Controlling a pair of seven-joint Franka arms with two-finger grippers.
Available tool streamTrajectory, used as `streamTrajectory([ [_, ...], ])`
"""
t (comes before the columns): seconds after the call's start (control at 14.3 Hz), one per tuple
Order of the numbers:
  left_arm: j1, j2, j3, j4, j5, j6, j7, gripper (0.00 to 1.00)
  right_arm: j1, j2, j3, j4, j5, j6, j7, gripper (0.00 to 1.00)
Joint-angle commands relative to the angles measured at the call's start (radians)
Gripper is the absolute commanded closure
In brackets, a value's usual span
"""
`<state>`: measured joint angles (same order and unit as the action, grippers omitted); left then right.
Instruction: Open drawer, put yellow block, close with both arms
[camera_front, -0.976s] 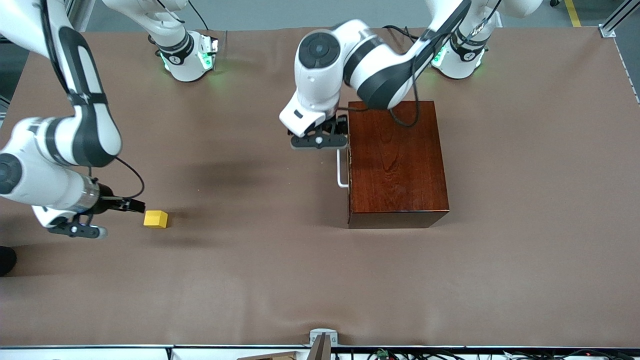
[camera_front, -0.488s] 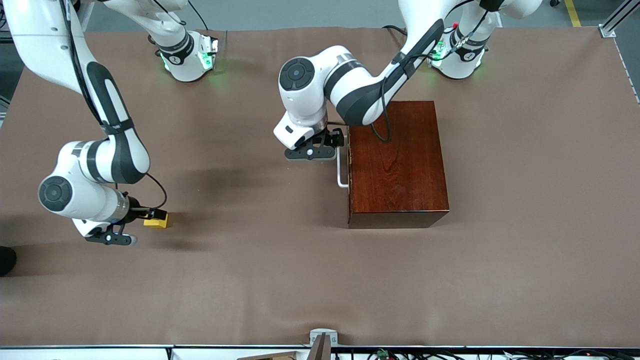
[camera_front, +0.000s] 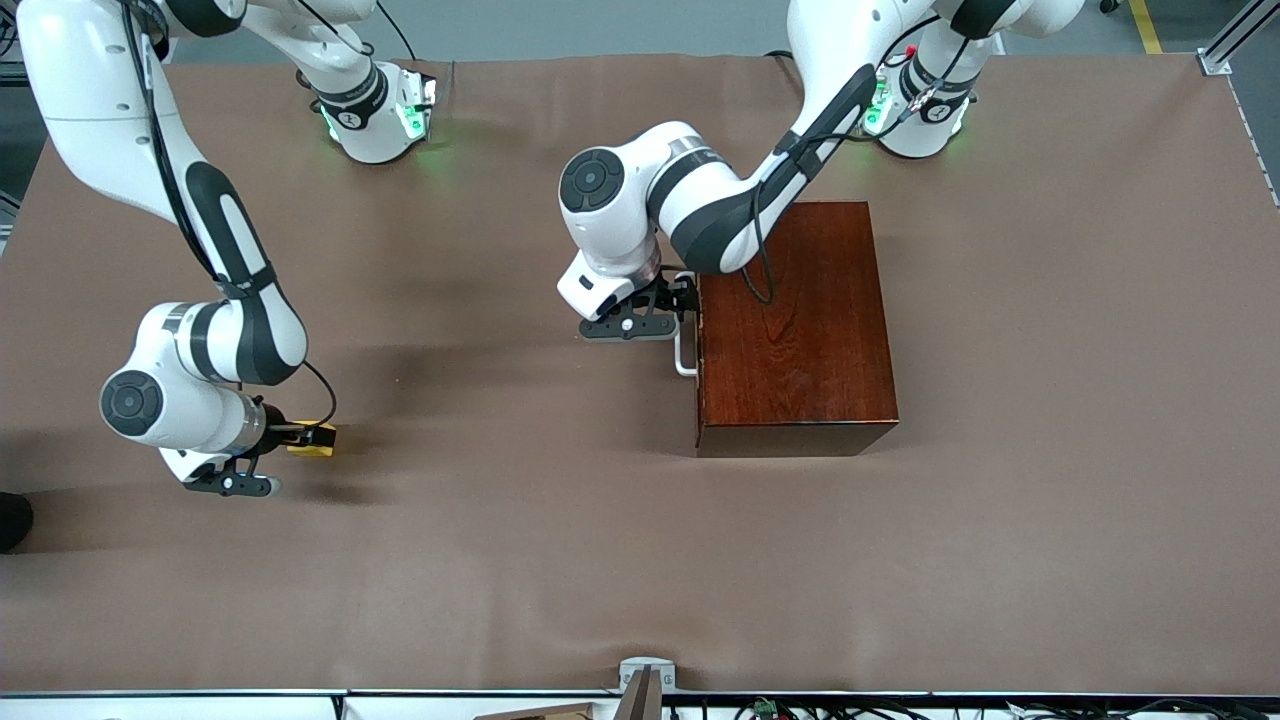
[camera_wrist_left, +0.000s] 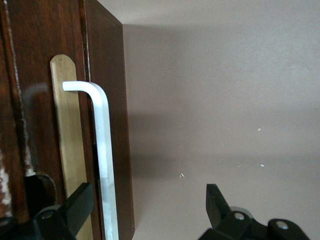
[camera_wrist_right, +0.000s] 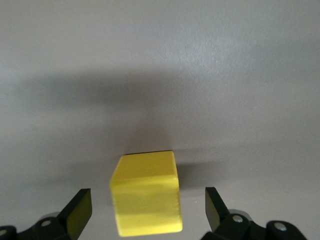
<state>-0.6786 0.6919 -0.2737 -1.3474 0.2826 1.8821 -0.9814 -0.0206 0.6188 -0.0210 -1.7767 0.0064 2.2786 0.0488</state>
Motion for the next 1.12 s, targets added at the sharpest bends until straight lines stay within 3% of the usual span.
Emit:
streamTrajectory([
  [0.0,-0.015,0.026,0.008,0.024,0.032,-0.008,-0.029,0.00,-0.004,0.015,0.010,-0.010,-0.013,0.009,-0.007,0.40],
  [0.07,-0.015,0.031,0.008,0.024,0.035,-0.009,-0.031,0.00,-0.004,0.018,0.010,-0.015,-0.013,0.009,-0.007,0.84],
  [0.14,-0.021,0.032,0.008,0.024,0.035,-0.008,-0.031,0.00,-0.002,0.018,0.010,-0.015,-0.011,0.009,-0.007,1.00],
  [0.63,-0.026,0.049,0.007,0.030,0.046,0.043,-0.066,0.00,0.019,-0.013,0.013,0.017,-0.012,0.010,-0.012,1.00],
  [1.05,-0.026,0.051,0.007,0.042,0.041,0.074,-0.069,0.00,0.036,-0.057,0.013,0.074,-0.013,0.005,-0.136,1.00],
])
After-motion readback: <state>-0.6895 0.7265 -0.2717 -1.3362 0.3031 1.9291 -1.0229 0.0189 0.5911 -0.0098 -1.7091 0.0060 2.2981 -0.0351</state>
